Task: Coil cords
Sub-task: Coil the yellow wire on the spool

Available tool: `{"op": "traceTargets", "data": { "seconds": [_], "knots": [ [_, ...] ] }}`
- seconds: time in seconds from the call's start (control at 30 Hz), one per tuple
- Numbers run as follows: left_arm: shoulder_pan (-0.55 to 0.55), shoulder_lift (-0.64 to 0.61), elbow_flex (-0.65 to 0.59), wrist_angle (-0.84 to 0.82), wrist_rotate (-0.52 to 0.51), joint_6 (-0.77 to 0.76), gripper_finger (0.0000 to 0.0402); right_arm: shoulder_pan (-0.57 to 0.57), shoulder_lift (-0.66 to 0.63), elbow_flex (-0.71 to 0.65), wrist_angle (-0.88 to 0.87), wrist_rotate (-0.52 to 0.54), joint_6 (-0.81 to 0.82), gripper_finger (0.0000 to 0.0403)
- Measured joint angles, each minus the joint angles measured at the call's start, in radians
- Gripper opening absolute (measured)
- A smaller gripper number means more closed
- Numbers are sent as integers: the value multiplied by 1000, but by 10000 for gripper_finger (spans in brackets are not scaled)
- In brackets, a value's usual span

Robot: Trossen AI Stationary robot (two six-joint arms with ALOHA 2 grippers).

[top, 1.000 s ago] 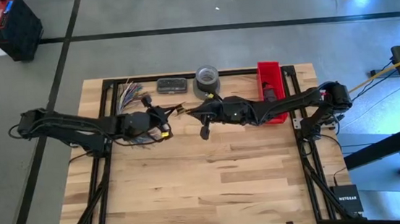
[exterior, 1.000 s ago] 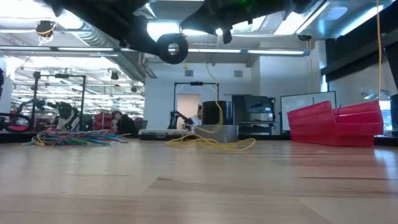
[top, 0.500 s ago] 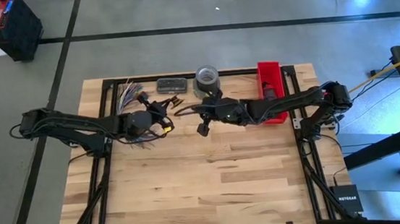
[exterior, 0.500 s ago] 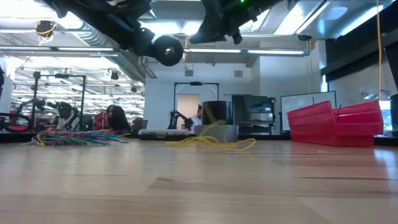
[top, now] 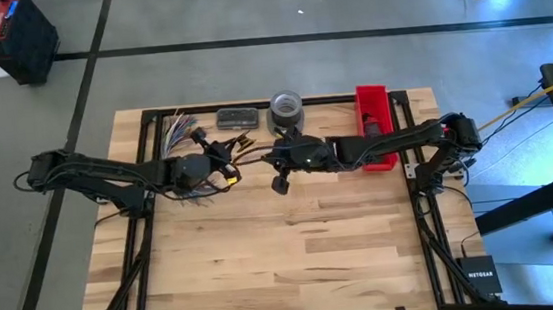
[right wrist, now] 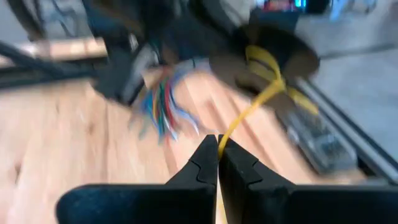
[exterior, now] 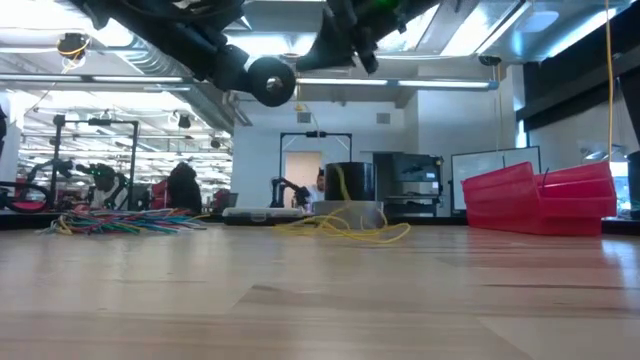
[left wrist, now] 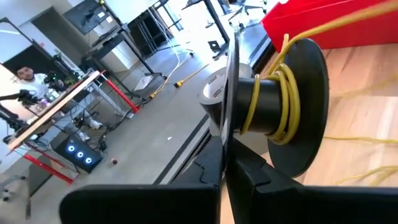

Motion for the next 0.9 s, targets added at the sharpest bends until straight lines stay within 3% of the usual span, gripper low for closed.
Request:
{"op": "traceTargets", "data": {
  "seconds": [0.2, 0.43, 0.67, 0.9],
  "knots": [
    [1, 6, 0, 12, 117, 5, 0, 1, 37, -24, 239, -38, -33, 5],
    [16, 46, 0, 54, 136, 0, 0, -1, 152, -7, 407, -141, -34, 5],
    [11, 22, 0, 61, 134, -26, 0, -2, 210, 51, 315, -113, -71, 5],
    [-36, -93, -2, 21, 132, -26, 0, 0, 206, 55, 256, 2, -164, 5]
  ]
}}
